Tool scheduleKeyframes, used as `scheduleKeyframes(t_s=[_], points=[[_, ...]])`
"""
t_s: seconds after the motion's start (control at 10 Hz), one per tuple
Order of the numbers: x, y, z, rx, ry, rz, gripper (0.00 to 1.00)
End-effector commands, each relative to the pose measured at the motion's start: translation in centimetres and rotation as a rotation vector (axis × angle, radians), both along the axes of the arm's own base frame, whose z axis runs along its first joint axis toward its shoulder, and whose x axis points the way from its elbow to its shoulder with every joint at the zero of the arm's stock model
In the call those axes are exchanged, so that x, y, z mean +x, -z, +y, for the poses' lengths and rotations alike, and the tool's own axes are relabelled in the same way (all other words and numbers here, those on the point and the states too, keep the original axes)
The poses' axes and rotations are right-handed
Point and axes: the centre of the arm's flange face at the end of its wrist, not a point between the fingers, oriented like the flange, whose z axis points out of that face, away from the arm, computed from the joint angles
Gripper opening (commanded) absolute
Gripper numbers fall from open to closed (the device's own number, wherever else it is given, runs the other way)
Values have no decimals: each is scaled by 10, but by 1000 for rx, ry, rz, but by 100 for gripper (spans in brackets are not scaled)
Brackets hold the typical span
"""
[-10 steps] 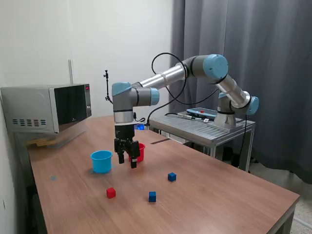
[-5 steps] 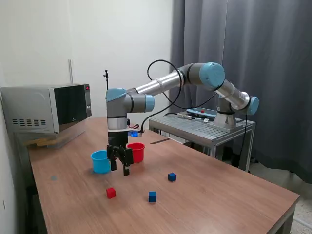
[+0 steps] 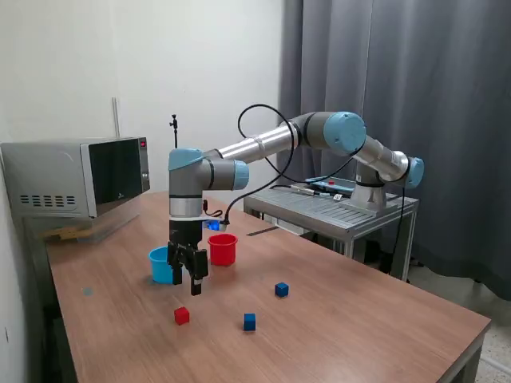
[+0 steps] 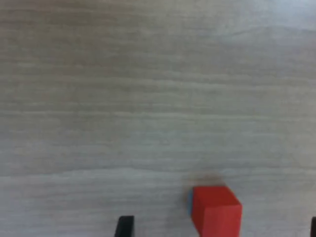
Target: Place red objects in the red bin, and blue objects in the blue bin.
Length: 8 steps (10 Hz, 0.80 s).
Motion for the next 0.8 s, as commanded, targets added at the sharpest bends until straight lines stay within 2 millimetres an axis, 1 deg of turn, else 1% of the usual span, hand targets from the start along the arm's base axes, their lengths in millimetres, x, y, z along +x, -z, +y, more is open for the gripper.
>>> scheduleKeyframes(t_s=[0.0, 0.1, 0.2, 0.3, 0.4, 0.5, 0.7], points=[[-5, 8, -3, 43, 75, -9, 100], [-5, 6, -10, 44, 86, -6, 100], [-8, 12, -14, 45, 86, -5, 100], [-9, 13, -21, 46, 64, 2, 100], [-10, 9, -32, 50, 31, 13, 100], [-11, 7, -34, 49, 24, 20, 100], [-10, 13, -38, 50, -8, 17, 100]])
